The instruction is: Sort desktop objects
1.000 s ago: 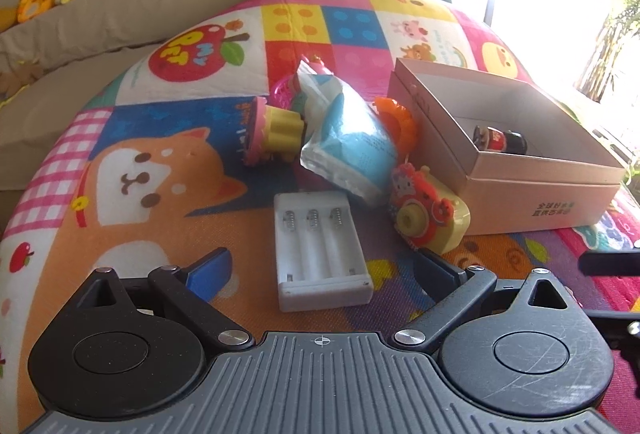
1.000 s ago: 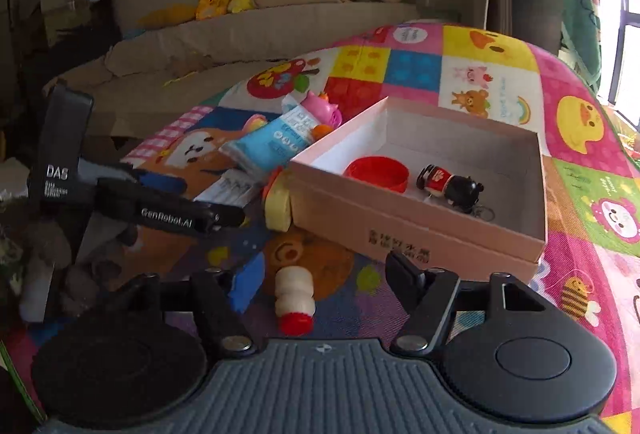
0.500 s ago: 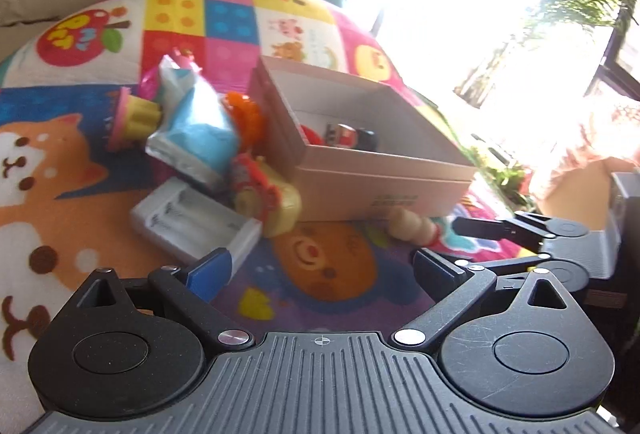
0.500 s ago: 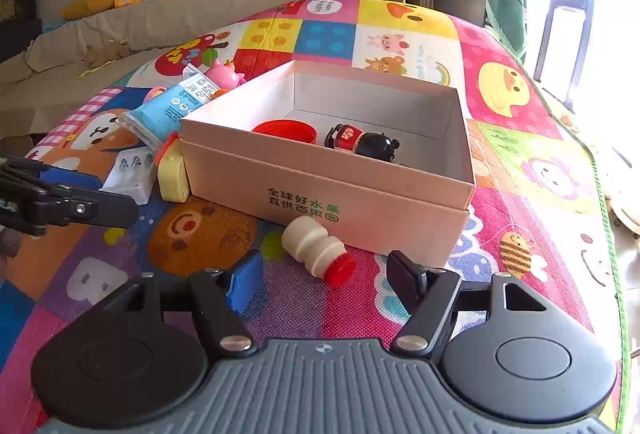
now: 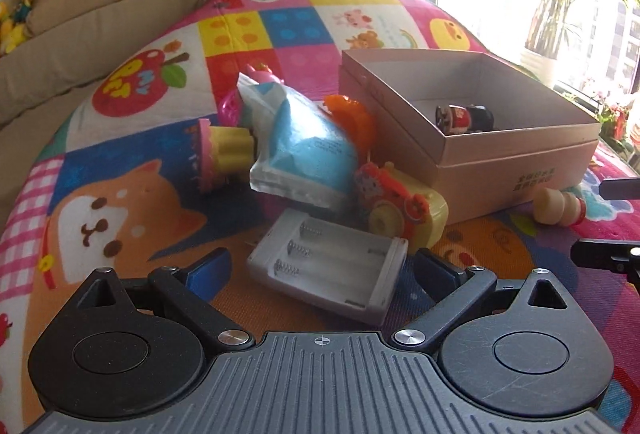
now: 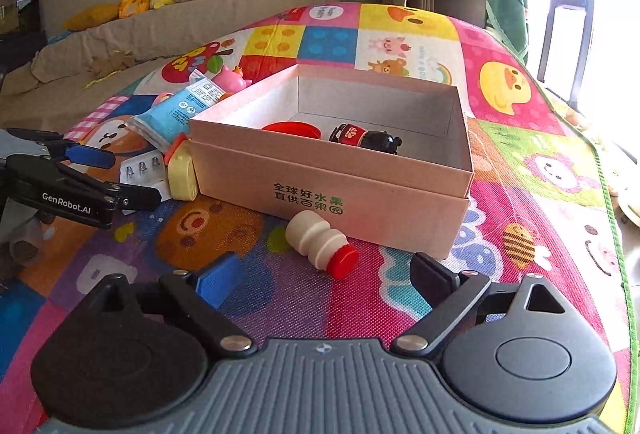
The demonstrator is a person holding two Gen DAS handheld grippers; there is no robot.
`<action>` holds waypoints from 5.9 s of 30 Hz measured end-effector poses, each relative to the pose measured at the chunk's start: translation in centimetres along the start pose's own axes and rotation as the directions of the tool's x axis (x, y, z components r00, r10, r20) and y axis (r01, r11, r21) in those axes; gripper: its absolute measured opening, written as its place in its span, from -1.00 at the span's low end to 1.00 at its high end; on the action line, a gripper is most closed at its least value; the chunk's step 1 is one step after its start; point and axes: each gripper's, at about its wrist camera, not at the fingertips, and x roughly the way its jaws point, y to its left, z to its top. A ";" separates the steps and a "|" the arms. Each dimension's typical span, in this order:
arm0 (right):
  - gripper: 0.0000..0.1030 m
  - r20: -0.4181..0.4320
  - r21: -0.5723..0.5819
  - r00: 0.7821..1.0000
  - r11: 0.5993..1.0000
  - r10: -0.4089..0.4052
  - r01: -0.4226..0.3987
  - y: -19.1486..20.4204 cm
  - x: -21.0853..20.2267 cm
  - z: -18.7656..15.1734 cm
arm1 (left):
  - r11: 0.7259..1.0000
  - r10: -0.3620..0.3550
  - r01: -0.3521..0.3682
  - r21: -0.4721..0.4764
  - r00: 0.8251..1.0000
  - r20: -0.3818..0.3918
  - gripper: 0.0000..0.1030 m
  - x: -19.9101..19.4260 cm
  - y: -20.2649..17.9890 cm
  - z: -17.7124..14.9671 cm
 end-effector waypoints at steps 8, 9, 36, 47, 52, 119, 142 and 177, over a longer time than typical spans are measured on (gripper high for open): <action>0.85 -0.008 -0.005 1.000 1.000 -0.001 0.001 0.1 0.2 0.1 | 0.991 -0.133 0.133 0.024 0.991 0.005 0.95 -1.5 -2.2 -0.5; 0.85 -0.009 -0.004 1.000 1.000 -0.003 0.002 0.0 0.2 0.1 | 0.991 -0.131 0.131 0.038 0.991 0.011 0.95 -1.8 -2.6 -0.7; 0.86 -0.004 0.049 1.000 0.999 -0.017 0.018 -0.4 0.0 0.0 | 1.000 -0.015 0.015 0.003 1.000 -0.011 0.66 -3.0 -5.9 -1.3; 0.21 -0.025 -0.041 0.999 0.999 -0.037 0.036 1.3 1.5 1.2 | 0.999 0.029 -0.029 0.017 0.999 -0.014 0.59 -3.9 -6.3 -2.2; -0.43 -0.069 -0.060 0.997 0.998 -0.031 0.027 1.6 2.2 1.7 | 1.000 0.026 -0.026 0.016 1.000 0.002 0.58 -5.2 -6.2 -2.3; -0.66 -0.119 -0.010 0.921 0.927 0.370 -0.374 6.9 0.6 5.6 | 0.940 0.162 -0.150 -0.306 0.987 0.014 0.93 -5.5 4.8 -2.6; 0.69 -0.036 0.112 0.998 0.993 0.047 -0.043 -1.5 0.1 -0.6 | 0.976 0.084 -0.072 -0.208 0.995 0.049 0.17 2.2 1.3 4.4; 0.33 -0.147 0.025 0.961 0.972 0.235 -0.234 1.1 2.9 4.0 | 0.960 0.057 -0.068 -0.271 0.997 -0.047 1.00 -7.6 1.4 -5.7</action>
